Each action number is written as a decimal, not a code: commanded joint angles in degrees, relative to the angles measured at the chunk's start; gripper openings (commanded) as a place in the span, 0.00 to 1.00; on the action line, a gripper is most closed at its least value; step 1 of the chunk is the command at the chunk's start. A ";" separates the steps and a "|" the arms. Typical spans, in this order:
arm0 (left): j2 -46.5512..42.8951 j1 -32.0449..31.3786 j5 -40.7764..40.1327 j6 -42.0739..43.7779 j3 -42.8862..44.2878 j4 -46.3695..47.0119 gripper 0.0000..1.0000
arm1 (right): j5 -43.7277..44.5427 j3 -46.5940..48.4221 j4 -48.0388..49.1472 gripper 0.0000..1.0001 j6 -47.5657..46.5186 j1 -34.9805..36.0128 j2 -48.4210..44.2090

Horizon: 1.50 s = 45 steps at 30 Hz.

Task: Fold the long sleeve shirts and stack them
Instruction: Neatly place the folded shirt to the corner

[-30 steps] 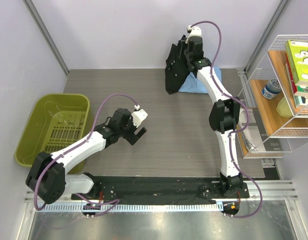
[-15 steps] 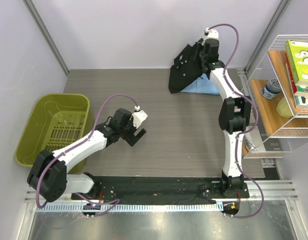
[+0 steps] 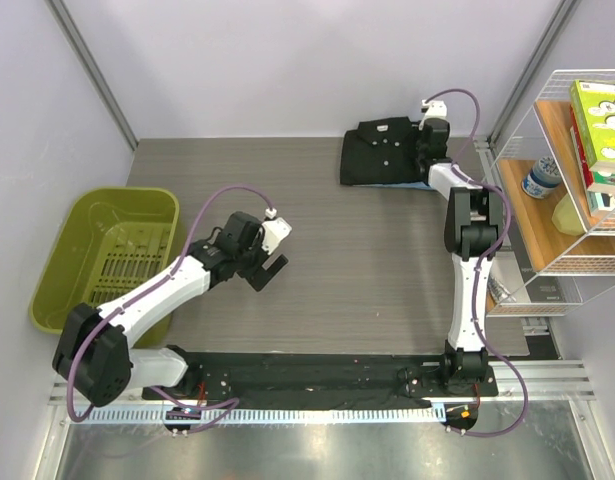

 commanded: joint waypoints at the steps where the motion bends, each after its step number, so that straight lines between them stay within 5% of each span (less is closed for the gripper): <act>1: -1.49 0.42 -1.26 -0.18 2.27 -2.62 1.00 | 3.32 -0.11 6.99 0.20 -6.68 0.04 -0.65; 2: -1.23 0.51 -0.91 -0.44 2.53 -2.71 1.00 | 3.94 -0.81 7.24 0.37 -7.22 0.04 -0.74; 5: -0.71 1.92 3.03 -2.28 4.20 -4.28 1.00 | 5.61 -0.72 5.50 0.67 -7.92 -0.40 -1.70; 11: 1.32 4.55 7.43 -5.18 8.59 -5.78 1.00 | 1.69 -0.11 2.51 0.88 -9.77 -0.49 -8.64; 15: 4.91 8.06 12.52 -8.43 13.24 -7.45 1.00 | -5.36 1.38 -2.84 0.80 -9.16 -0.49 -12.60; 19: 9.30 9.47 16.48 -10.90 20.80 -11.93 1.00 | -15.19 9.53 -18.72 0.76 -4.95 -3.47 -13.13; 23: 13.88 11.58 21.32 -12.92 28.00 -16.41 1.00 | -22.42 10.35 -22.54 0.55 -1.43 -4.44 -11.74; 30: 17.05 18.78 26.77 -16.00 30.22 -18.96 1.00 | -13.64 8.51 -23.87 0.27 -5.98 -4.88 -5.84; 45: 12.93 22.40 20.46 -14.59 26.53 -21.69 1.00 | 2.44 0.42 -20.00 0.24 -16.27 -6.73 -5.30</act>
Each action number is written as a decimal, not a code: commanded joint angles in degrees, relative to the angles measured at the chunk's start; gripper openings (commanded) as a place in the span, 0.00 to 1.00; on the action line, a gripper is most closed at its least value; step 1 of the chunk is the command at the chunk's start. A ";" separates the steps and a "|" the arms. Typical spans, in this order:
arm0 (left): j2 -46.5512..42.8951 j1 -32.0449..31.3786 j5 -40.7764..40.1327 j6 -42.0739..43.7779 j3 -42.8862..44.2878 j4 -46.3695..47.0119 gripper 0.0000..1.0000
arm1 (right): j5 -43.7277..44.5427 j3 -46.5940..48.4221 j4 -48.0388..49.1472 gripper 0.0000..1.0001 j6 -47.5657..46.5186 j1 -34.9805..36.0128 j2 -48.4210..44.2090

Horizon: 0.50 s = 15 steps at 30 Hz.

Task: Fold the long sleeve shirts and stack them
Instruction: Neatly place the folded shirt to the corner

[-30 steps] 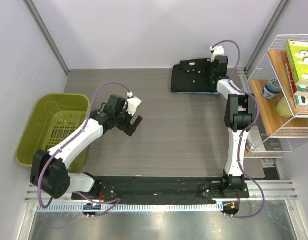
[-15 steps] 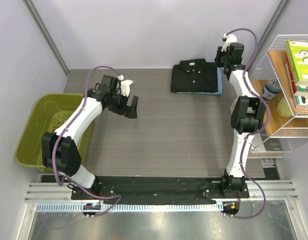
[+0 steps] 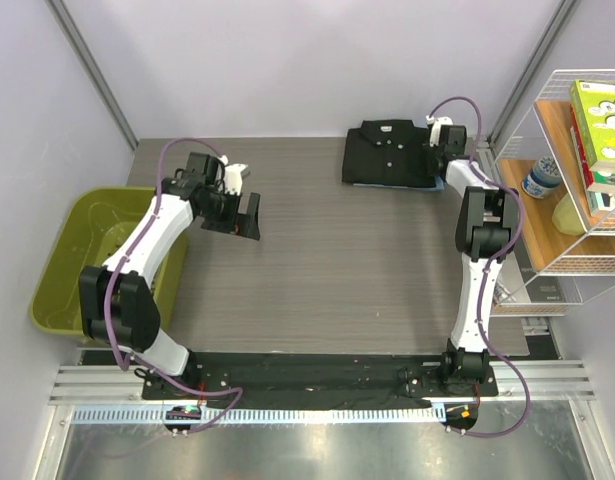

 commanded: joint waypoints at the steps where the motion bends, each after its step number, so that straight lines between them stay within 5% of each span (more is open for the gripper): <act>1: -4.30 0.67 -3.59 0.84 -1.58 -1.36 1.00 | 8.92 -0.19 2.84 0.26 -3.40 -1.22 -5.82; 5: -5.89 1.11 -3.70 0.84 -3.08 -0.75 1.00 | 7.18 -2.48 2.67 0.39 -4.20 -1.31 -12.86; 8: -6.41 1.02 -2.02 2.95 -2.03 0.04 1.00 | -0.80 -3.01 -2.94 0.60 -2.36 -1.22 -20.57; 12: -4.22 0.94 -3.07 1.63 4.10 -0.30 1.00 | -15.57 -4.41 -13.20 0.99 0.37 -1.22 -29.47; 15: -0.36 0.85 -3.86 1.37 9.03 -3.02 1.00 | -24.46 -6.68 -19.55 1.00 4.49 -1.05 -34.47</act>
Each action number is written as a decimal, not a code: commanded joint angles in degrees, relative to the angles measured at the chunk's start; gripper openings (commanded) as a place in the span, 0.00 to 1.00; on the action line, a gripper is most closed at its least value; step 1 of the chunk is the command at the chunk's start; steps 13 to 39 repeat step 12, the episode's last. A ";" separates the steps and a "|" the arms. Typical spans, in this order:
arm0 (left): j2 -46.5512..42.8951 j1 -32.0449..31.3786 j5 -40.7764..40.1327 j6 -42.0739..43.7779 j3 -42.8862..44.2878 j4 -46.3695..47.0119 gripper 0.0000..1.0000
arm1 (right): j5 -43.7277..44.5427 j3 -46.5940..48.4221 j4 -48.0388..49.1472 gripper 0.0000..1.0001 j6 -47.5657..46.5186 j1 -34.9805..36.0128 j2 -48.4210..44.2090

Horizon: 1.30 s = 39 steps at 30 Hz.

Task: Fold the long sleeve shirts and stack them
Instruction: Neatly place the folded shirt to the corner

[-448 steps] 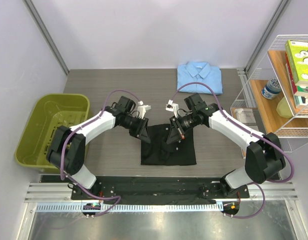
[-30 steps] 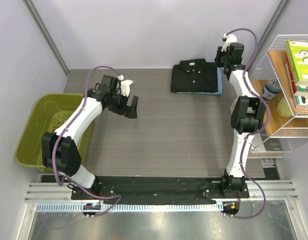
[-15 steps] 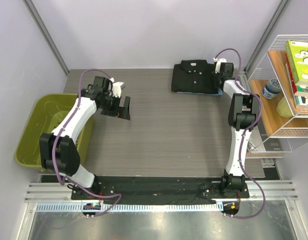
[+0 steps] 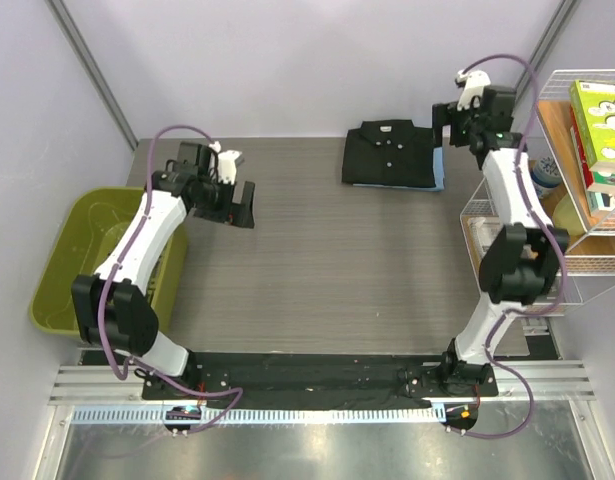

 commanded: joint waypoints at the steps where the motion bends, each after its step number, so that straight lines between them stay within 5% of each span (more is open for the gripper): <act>1: 3.32 -0.35 -1.58 -0.01 9.46 -1.85 1.00 | -14.68 -2.78 -9.66 1.00 6.27 1.07 -9.99; 12: -4.04 -13.88 -15.92 2.27 -2.03 4.38 1.00 | -9.43 -34.49 -12.66 1.00 1.19 13.80 -37.13; 39: -4.04 -13.88 -15.92 2.27 -2.03 4.38 1.00 | -9.43 -34.49 -12.66 1.00 1.19 13.80 -37.13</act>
